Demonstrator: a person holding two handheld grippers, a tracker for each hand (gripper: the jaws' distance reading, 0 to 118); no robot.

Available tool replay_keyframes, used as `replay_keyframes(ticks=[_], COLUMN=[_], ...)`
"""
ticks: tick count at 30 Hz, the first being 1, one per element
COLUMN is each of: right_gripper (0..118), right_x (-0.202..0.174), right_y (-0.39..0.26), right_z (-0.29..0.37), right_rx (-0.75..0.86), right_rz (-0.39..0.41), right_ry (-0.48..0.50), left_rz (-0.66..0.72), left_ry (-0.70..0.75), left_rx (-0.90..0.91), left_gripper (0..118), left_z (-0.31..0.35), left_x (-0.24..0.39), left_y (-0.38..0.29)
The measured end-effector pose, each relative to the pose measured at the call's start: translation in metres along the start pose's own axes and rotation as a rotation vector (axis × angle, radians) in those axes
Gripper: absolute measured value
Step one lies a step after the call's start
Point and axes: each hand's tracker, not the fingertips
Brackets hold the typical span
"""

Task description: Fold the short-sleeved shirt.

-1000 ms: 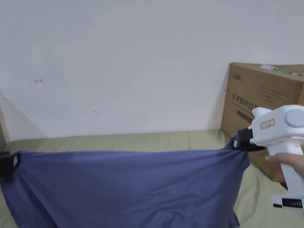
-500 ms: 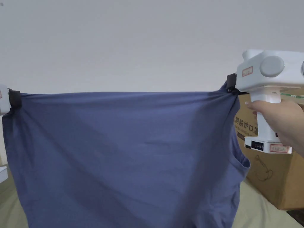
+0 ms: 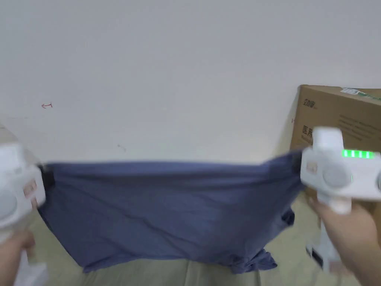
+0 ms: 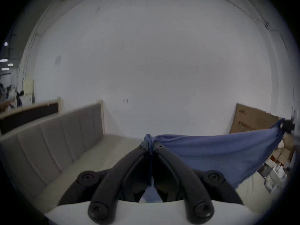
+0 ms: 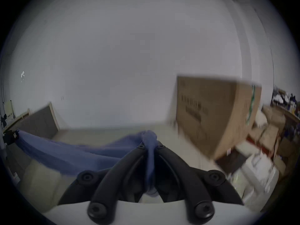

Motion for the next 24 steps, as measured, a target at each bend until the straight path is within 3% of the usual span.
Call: replay_keyframes(ticks=[3,6,9,12,15,17,22,24], right_gripper=[4,4,4,4,4,4,4,12], right_x=[0.028,0.055,0.078,0.093,0.098,0.101,0.103,0.098], right_y=[-0.115,-0.212,-0.276,-0.305,-0.313,-0.315,-0.319,-0.315], right_z=[-0.005,0.02,0.069,0.132,0.187,0.208,0.228,0.227], right_rx=[-0.261,-0.437,-0.547,-0.591,-0.588,-0.601,-0.654,-0.654], right_rz=[0.007,0.013,0.018,-0.003,0.054,0.047,-0.153,-0.153], right_ry=[0.0,-0.015,0.035,0.103,0.127,0.127,0.077,0.058], left_rz=[0.049,0.014,0.039,0.045,0.039,0.004,-0.04,-0.005], left_ry=[-0.011,0.001,-0.028,-0.03,-0.048,-0.04,-0.039,-0.064], left_rx=[-0.285,-0.564,-0.687,-0.737,-0.75,-0.765,-0.823,-0.829], left_gripper=[3,3,3,3,3,3,3,8], left_z=[0.005,0.019,0.063,0.12,0.172,0.193,0.216,0.219], left_x=[-0.015,-0.038,-0.061,-0.078,-0.086,-0.089,-0.086,-0.088], left_y=[-0.098,-0.187,-0.239,-0.261,-0.259,-0.253,-0.247,-0.245])
